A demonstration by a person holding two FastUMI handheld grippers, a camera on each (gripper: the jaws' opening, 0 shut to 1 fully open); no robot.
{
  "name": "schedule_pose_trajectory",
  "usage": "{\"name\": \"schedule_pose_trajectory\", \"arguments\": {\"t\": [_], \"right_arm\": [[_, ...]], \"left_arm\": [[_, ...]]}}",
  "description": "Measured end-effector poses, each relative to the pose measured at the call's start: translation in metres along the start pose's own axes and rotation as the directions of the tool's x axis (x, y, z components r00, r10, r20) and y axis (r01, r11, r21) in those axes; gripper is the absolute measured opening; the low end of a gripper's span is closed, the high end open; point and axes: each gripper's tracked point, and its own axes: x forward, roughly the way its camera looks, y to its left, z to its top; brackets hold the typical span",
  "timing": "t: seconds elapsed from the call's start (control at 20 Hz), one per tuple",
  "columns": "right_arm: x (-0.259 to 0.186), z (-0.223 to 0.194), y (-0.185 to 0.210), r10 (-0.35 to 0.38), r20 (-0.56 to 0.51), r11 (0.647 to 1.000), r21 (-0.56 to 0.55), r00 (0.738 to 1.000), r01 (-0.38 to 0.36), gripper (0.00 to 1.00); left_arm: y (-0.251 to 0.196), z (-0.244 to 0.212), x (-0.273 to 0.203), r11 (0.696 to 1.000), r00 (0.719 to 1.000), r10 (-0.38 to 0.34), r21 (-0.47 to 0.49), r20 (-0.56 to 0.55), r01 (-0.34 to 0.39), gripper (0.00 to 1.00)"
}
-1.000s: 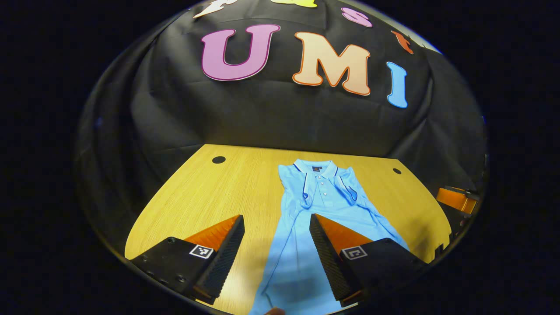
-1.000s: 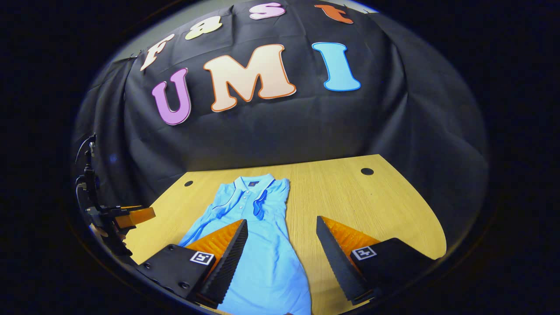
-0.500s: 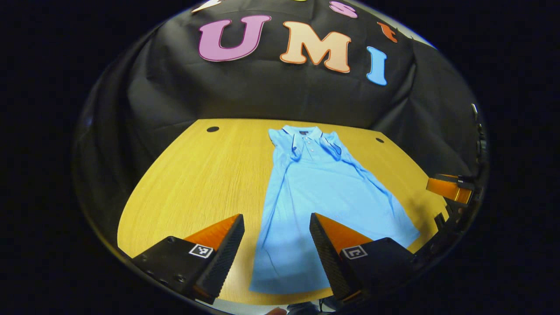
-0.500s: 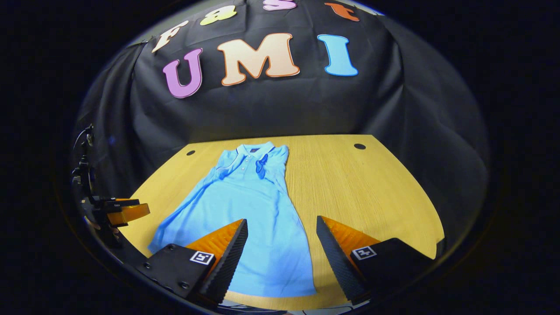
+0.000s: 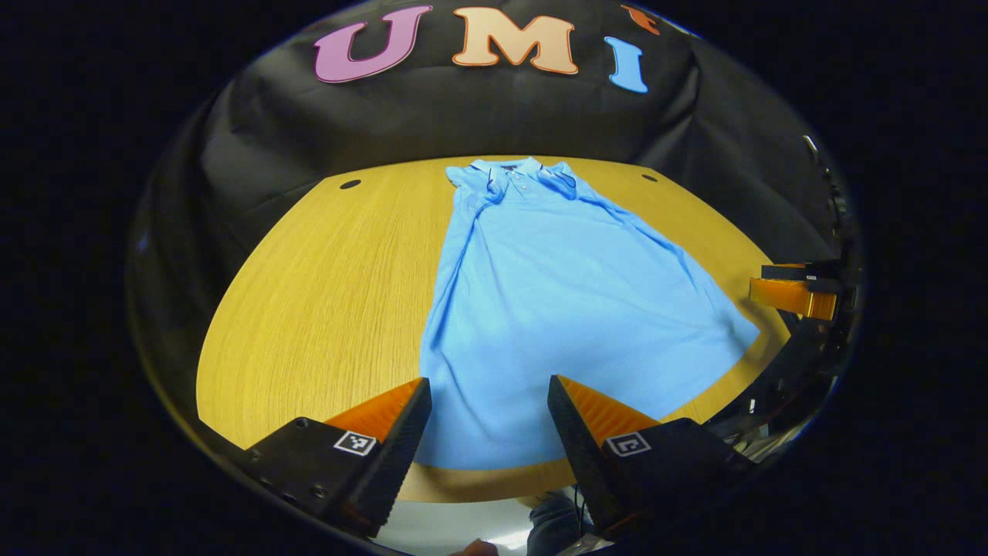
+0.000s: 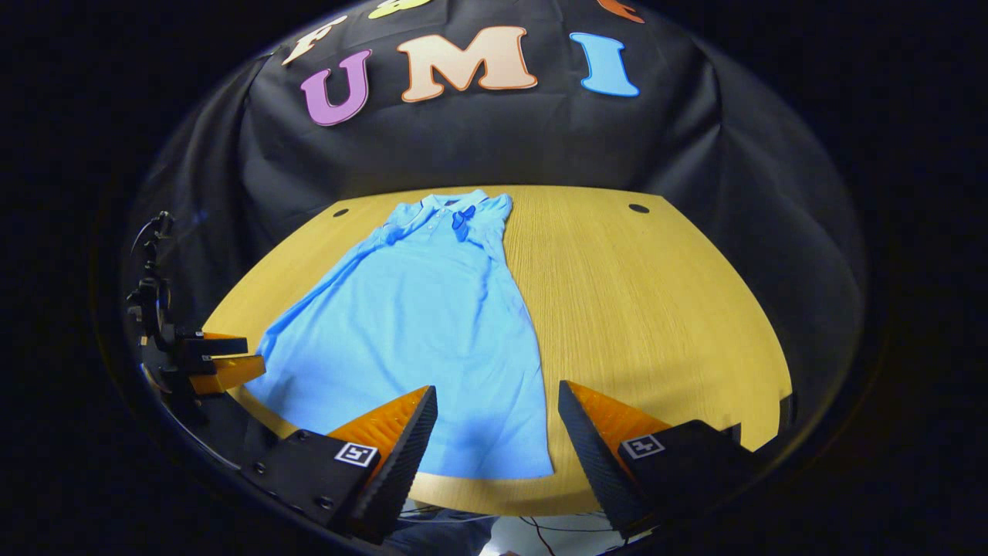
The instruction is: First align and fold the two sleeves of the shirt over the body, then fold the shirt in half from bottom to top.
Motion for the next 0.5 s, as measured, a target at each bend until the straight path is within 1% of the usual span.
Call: {"name": "schedule_pose_trajectory", "arguments": {"t": [0.05, 0.2, 0.3, 0.35, 0.4, 0.45, 0.5], "right_arm": [[0.002, -0.007, 0.000, 0.001, -0.014, 1.000, -0.003, 1.000, -0.001, 0.98], [0.004, -0.022, -0.001, -0.003, -0.042, 1.000, -0.011, 0.999, 0.002, 0.99], [0.007, -0.031, -0.001, -0.011, -0.056, 1.000, -0.016, 0.998, 0.011, 0.99], [0.008, -0.037, -0.003, -0.019, -0.064, 1.000, -0.019, 0.998, 0.017, 0.94], [0.011, -0.041, -0.003, -0.026, -0.073, 1.000, -0.017, 0.997, 0.025, 0.98], [0.012, -0.045, -0.004, -0.034, -0.081, 0.999, -0.017, 0.996, 0.033, 0.94], [0.013, -0.049, -0.006, -0.044, -0.085, 0.999, -0.019, 0.995, 0.043, 0.99]], "left_arm": [[-0.003, -0.005, 0.001, 1.000, 1.000, -0.006, -0.007, -0.007, 0.006, 0.92], [-0.003, -0.020, 0.003, 1.000, 1.000, -0.004, -0.021, -0.029, 0.003, 0.94], [0.001, -0.025, 0.003, 1.000, 0.999, 0.012, -0.008, -0.029, -0.012, 0.95], [0.001, -0.026, 0.003, 1.000, 1.000, 0.016, -0.001, -0.023, -0.016, 0.95], [0.002, -0.026, 0.003, 1.000, 1.000, 0.019, 0.007, -0.019, -0.019, 0.94], [0.003, -0.027, 0.004, 1.000, 1.000, 0.022, 0.009, -0.013, -0.022, 0.94], [0.003, -0.026, 0.004, 1.000, 1.000, 0.025, 0.008, -0.006, -0.025, 0.95]]}}
